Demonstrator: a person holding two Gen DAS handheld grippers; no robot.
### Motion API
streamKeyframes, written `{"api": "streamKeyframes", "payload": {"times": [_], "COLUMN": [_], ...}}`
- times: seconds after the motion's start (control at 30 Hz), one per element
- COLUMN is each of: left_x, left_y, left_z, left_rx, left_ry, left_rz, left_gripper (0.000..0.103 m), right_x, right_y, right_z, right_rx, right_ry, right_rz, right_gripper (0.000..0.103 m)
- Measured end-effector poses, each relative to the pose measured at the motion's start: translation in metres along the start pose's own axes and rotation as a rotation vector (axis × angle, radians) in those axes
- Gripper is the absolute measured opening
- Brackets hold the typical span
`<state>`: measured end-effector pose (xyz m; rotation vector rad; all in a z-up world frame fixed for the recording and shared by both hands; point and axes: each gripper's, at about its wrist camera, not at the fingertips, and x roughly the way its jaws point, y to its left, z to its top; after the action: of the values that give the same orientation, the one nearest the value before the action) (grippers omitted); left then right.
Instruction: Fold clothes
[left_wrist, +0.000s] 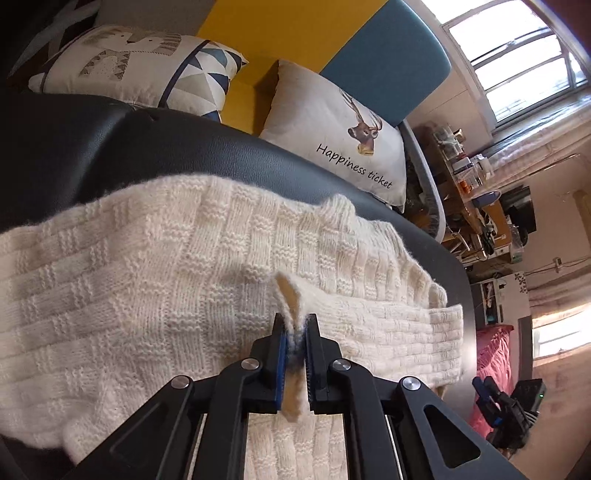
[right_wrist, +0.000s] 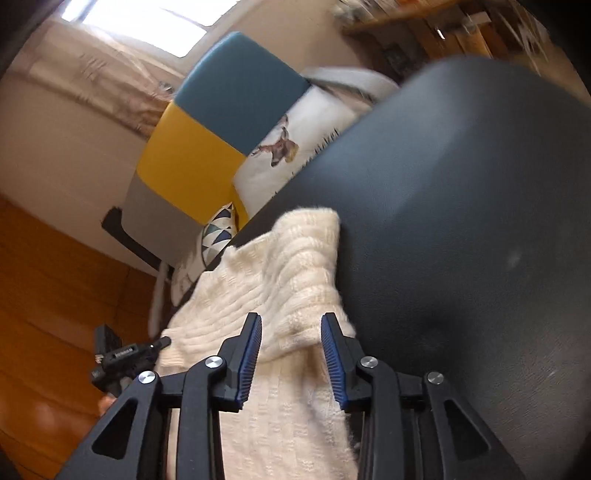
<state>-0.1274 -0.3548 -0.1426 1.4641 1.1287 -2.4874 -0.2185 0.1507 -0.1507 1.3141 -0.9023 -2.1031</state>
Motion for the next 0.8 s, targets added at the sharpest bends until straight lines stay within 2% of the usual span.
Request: {"api": "streamKeyframes", "payload": {"times": [0.07, 0.13, 0.2, 0.3, 0.33, 0.37, 0.47, 0.53, 0.63, 0.73, 0.8], "left_x": [-0.017, -0.027, -0.033, -0.038, -0.038, -0.035, -0.006, 0.020, 0.068, 0.117, 0.150], "left_y": [-0.007, -0.015, -0.022, -0.039, -0.051, -0.066, -0.126, -0.167, -0.228, -0.272, -0.295], "left_z": [0.005, 0.009, 0.013, 0.017, 0.018, 0.018, 0.017, 0.015, 0.015, 0.014, 0.007], "left_rx": [0.018, 0.068, 0.098, 0.114, 0.125, 0.150, 0.274, 0.351, 0.454, 0.525, 0.590], "left_ry": [-0.045, -0.072, -0.081, -0.090, -0.090, -0.079, -0.015, 0.043, 0.112, 0.195, 0.253], "left_rz": [0.022, 0.068, 0.095, 0.065, 0.035, -0.009, -0.084, -0.136, -0.154, -0.145, -0.113], "left_gripper": [0.011, 0.019, 0.020, 0.020, 0.020, 0.020, 0.020, 0.024, 0.025, 0.026, 0.026], "right_x": [0.010, 0.019, 0.026, 0.039, 0.042, 0.045, 0.049, 0.045, 0.042, 0.045, 0.041], "right_y": [-0.007, -0.005, -0.001, 0.002, 0.003, 0.001, -0.017, -0.026, -0.036, -0.033, -0.029], "right_z": [-0.005, -0.012, -0.019, -0.029, -0.031, -0.032, -0.034, -0.033, -0.028, -0.024, -0.024], "right_rx": [0.036, 0.016, -0.013, 0.018, 0.032, 0.056, 0.202, 0.243, 0.296, 0.249, 0.216], "right_ry": [0.030, 0.041, 0.036, 0.043, 0.034, 0.024, -0.007, -0.045, -0.062, -0.026, -0.049], "right_rz": [-0.001, -0.009, -0.012, 0.134, 0.155, 0.156, 0.249, 0.258, 0.288, 0.221, 0.202], "right_gripper": [0.042, 0.043, 0.043, 0.040, 0.038, 0.032, 0.030, 0.030, 0.030, 0.030, 0.022]}}
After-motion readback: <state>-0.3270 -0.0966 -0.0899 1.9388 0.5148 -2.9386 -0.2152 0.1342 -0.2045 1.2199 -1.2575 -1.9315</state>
